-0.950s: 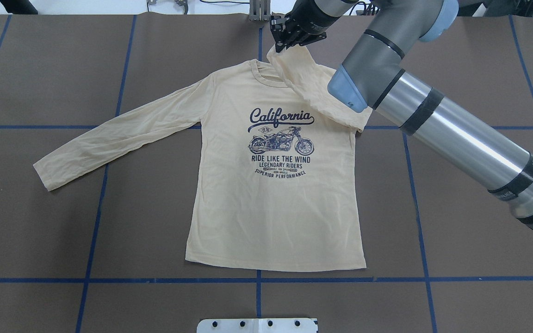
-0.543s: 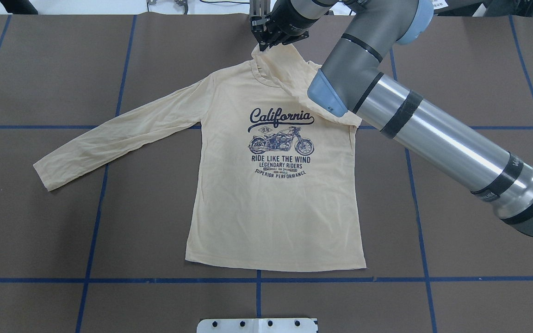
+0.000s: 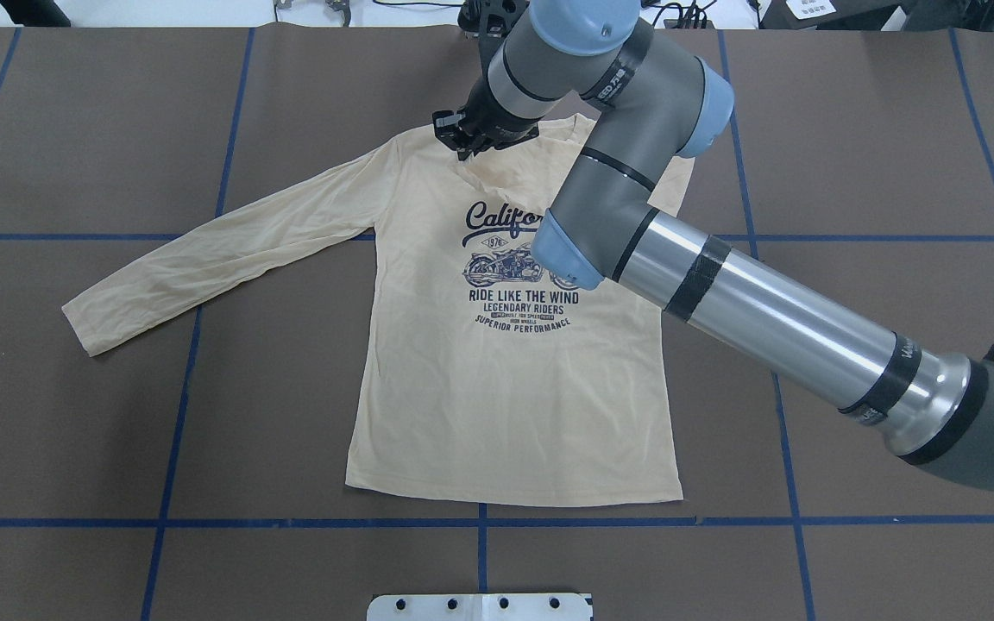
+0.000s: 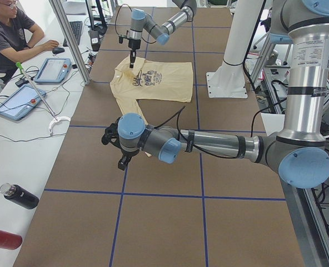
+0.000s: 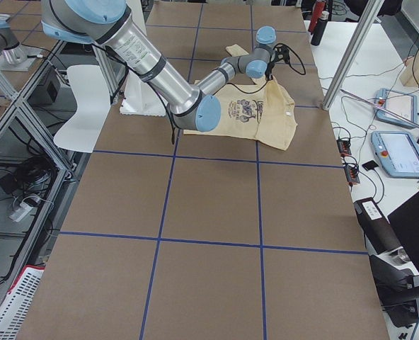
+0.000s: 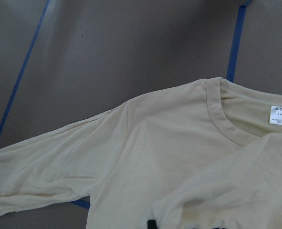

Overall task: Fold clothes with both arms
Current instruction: 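Drag the sleeve across the chest toward the other shoulder with the right gripper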

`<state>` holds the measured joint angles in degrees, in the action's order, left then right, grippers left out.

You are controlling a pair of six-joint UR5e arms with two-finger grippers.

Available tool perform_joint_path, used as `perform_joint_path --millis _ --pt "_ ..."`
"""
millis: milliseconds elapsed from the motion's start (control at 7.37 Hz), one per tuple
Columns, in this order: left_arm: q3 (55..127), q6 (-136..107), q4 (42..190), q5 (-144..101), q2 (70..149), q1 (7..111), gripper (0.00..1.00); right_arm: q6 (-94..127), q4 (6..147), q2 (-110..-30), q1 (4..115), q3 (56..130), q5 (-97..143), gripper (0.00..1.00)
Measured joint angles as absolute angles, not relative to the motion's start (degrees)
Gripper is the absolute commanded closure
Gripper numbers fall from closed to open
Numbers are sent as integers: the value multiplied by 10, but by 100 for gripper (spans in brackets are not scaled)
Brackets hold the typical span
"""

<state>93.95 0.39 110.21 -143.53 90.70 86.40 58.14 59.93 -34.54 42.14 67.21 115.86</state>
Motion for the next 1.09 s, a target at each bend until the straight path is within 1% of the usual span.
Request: perform_joint_path --millis 136,271,407,543,814,1086 --pt "940 1 1103 -1435 907 864 1 581 595 -343 411 661 1155 100" --pt "940 -4 1104 -1436 908 864 1 581 584 -336 405 644 1153 77" --pt "940 -7 1105 -1436 908 864 1 581 574 -323 403 622 1150 9" --pt "939 -8 1105 -1436 908 864 1 582 568 -307 402 600 1143 1" --pt "935 -9 1107 -1436 908 864 1 588 566 -274 402 567 1115 1" --pt "934 -9 1109 -1435 908 864 1 606 566 -259 402 553 1100 1"
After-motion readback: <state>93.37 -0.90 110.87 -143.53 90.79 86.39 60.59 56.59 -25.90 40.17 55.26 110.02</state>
